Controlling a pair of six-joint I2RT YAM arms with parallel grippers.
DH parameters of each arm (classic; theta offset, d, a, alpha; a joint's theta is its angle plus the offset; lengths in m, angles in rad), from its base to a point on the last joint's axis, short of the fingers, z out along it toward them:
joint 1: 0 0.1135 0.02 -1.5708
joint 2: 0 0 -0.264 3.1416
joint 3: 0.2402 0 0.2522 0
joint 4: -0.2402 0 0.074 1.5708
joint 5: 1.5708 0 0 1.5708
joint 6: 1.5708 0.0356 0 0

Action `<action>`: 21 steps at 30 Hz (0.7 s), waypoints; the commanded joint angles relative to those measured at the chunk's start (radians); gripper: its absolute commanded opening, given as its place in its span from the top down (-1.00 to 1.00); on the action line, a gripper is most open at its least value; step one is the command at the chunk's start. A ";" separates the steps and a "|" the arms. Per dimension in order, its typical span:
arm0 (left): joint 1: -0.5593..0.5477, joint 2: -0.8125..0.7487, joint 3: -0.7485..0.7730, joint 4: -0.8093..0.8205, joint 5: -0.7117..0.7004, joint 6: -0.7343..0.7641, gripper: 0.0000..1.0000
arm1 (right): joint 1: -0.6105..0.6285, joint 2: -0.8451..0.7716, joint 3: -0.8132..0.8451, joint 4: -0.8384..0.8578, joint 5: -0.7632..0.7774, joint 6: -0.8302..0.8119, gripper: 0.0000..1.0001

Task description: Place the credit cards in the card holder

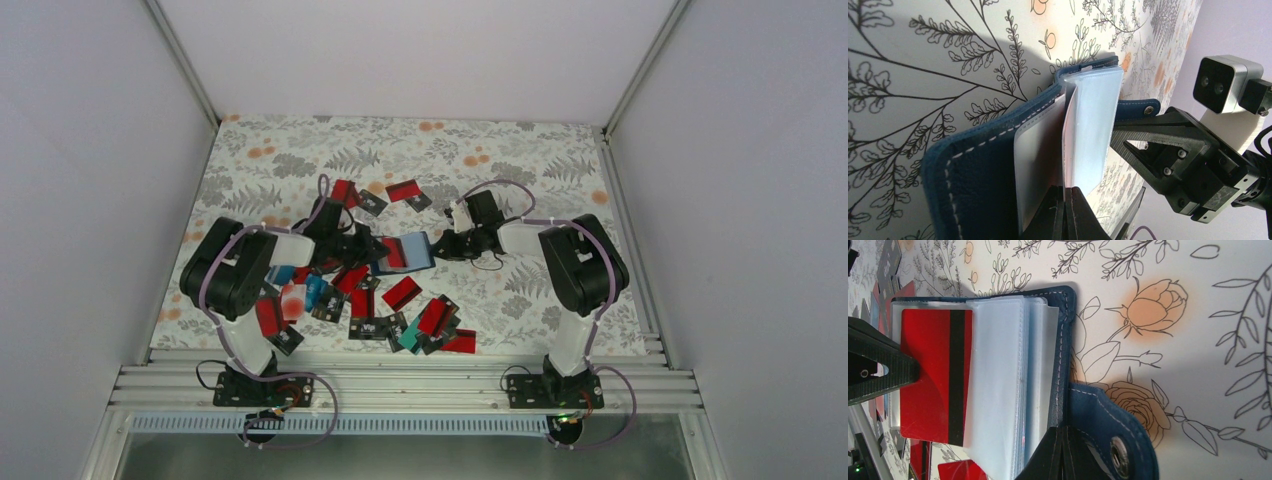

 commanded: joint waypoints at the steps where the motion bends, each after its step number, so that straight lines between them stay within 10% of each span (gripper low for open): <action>1: -0.005 0.020 -0.017 -0.025 0.003 0.010 0.95 | 0.004 0.006 -0.022 -0.067 0.031 -0.004 0.91; 21: -0.025 0.112 0.067 -0.013 0.029 0.016 0.95 | 0.006 0.028 -0.017 -0.062 0.020 -0.009 0.91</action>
